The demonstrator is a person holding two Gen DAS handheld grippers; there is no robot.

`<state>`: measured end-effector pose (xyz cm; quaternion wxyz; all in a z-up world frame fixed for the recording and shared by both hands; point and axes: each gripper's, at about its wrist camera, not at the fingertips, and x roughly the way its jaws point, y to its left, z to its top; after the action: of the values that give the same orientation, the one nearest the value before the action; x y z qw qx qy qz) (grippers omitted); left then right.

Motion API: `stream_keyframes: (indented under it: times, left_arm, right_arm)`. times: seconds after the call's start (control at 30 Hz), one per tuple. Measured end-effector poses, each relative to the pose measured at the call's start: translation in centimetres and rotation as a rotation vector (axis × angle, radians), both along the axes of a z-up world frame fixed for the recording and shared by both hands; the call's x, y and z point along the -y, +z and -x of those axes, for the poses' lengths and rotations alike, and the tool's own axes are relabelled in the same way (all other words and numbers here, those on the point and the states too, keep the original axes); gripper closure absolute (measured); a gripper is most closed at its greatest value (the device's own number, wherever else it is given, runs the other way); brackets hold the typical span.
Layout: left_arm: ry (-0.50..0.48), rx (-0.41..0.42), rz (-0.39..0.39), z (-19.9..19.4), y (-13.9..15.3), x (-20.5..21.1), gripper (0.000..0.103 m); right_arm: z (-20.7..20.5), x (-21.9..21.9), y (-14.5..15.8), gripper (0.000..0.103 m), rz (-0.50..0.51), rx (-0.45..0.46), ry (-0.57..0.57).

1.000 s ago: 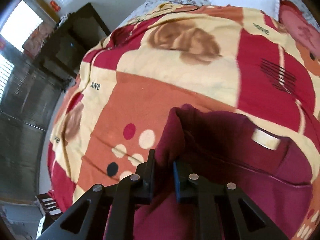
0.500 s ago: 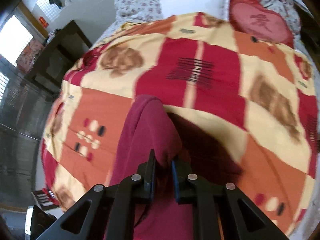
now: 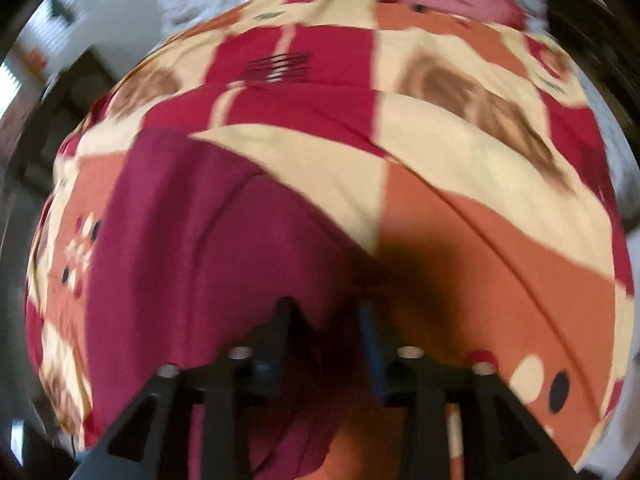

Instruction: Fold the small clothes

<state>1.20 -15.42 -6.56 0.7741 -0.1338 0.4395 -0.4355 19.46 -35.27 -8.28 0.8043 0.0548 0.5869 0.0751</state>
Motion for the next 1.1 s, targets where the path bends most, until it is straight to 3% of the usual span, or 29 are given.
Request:
stream_keyframes:
  times: [0.07,0.17,0.27,0.33,0.43,0.53,0.6,0.73,0.83,0.93,1.0,1.03,1.07,1.1]
  left_arm:
    - [-0.031,-0.009,-0.002,0.7,0.4,-1.2,0.071]
    - [0.005,0.029,0.003,1.4,1.9,-4.1,0.071]
    - [0.085,0.094,0.011,1.0,3.4,-6.9,0.071]
    - [0.150,0.067,-0.023,-0.5,3.0,-7.5,0.071]
    - [0.176,0.010,-0.063,-1.7,1.3,-7.4,0.071]
    - [0.185,-0.046,-0.102,-1.5,-1.5,-6.7,0.071]
    - [0.183,-0.048,-0.094,-1.3,-2.4,-7.0,0.071]
    - [0.182,-0.050,-0.050,-1.6,-3.1,-7.3,0.071]
    - [0.172,-0.035,-0.052,-1.4,-3.0,-7.5,0.071]
    - [0.152,-0.056,-0.069,-1.4,-1.7,-7.6,0.071]
    - [0.148,-0.034,-0.049,-1.6,0.5,-8.4,0.071]
    - [0.153,-0.005,-0.044,-1.9,1.4,-9.0,0.064]
    - [0.168,0.036,-0.048,-2.4,2.6,-9.4,0.040]
    - [0.188,0.070,-0.061,-2.9,3.4,-9.6,0.026]
  right_arm:
    - [0.9,0.8,0.9,0.059,0.018,0.043,-0.028]
    - [3.4,1.0,3.9,0.058,0.049,0.176,0.004]
    - [7.1,-1.6,7.3,0.059,0.022,0.366,0.223]
    - [9.0,-3.5,8.3,0.059,-0.004,0.432,0.344]
    - [10.4,-6.9,7.3,0.059,-0.006,0.444,0.520]
    - [10.0,-7.8,2.5,0.059,0.075,0.323,0.599]
    - [9.7,-6.8,-0.8,0.058,0.105,0.266,0.588]
    - [9.6,-3.7,-2.4,0.057,-0.079,0.325,0.467]
    - [9.8,-3.5,-2.1,0.057,-0.091,0.343,0.415]
    - [10.6,-2.6,0.4,0.057,-0.152,0.352,0.315]
    - [11.7,-1.1,1.7,0.048,-0.197,0.385,0.182]
    - [12.6,-0.2,1.9,0.041,-0.216,0.403,0.093]
    - [13.1,0.3,1.7,0.026,-0.236,0.410,0.049]
    - [13.4,0.8,1.1,0.023,-0.269,0.404,0.004]
